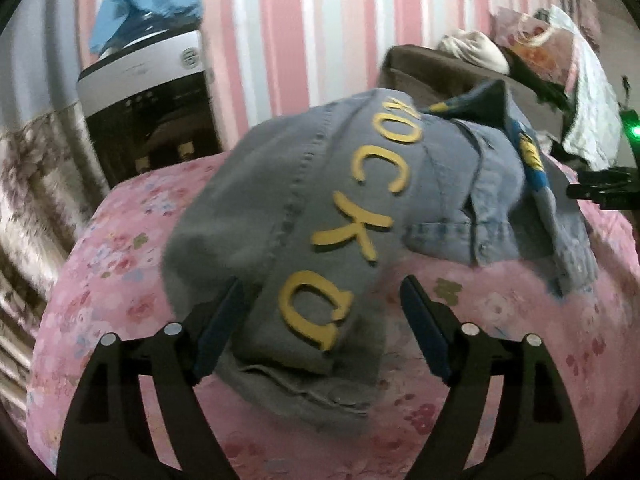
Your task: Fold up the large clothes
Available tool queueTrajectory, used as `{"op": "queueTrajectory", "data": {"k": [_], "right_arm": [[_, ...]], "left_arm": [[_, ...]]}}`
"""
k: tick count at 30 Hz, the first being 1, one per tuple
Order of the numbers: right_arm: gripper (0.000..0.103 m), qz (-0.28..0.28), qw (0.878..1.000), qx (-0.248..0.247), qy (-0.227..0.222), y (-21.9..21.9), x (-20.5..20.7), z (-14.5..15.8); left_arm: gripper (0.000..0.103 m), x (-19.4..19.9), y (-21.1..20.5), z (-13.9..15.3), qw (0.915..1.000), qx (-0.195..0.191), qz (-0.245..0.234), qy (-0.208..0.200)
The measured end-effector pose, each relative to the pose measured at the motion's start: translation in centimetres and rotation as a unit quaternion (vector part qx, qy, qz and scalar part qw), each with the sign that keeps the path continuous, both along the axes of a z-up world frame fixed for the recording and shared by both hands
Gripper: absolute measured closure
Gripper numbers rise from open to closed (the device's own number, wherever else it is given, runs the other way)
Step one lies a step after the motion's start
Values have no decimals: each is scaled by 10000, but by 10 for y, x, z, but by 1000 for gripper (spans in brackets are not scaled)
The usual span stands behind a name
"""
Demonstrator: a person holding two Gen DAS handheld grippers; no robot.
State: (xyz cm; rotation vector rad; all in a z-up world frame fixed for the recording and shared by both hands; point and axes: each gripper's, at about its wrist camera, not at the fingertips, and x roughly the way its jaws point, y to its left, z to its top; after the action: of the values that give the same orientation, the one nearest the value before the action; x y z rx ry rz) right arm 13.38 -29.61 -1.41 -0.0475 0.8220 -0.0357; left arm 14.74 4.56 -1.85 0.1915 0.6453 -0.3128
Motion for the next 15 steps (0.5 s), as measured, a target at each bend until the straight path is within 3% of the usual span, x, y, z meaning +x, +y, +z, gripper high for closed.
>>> {"op": "queueTrajectory", "data": {"k": [2,3,4,5,7,10,13,15], "right_arm": [[68,24,9999,136,62,2,4,-7],[73,50,9998,199,78,3,7,-10],[86,46,9998,159,63,5,8,-11],[94,46,10000,-58,9,9,11,-10],[97,63,9993,-362,-120,13,13,-7],[100,-111,9955,-849,-400,13,11,7],[100,-623,9891,-1130,-705,-16,16,39],[100,-927,9805,-1563,-743,-34,25,48]], "left_arm": [[26,6,-8,-5,9998,183,-28,18],[36,11,-12,-8,9996,284,-15,39],[64,17,-14,-11,9993,377,-20,83],[84,24,-14,-13,9990,419,-11,141],[100,37,-10,-7,9994,302,7,140],[102,49,2,15,9991,285,278,-127],[102,64,28,42,9977,118,597,-294],[102,87,49,50,9939,287,996,-371]]}}
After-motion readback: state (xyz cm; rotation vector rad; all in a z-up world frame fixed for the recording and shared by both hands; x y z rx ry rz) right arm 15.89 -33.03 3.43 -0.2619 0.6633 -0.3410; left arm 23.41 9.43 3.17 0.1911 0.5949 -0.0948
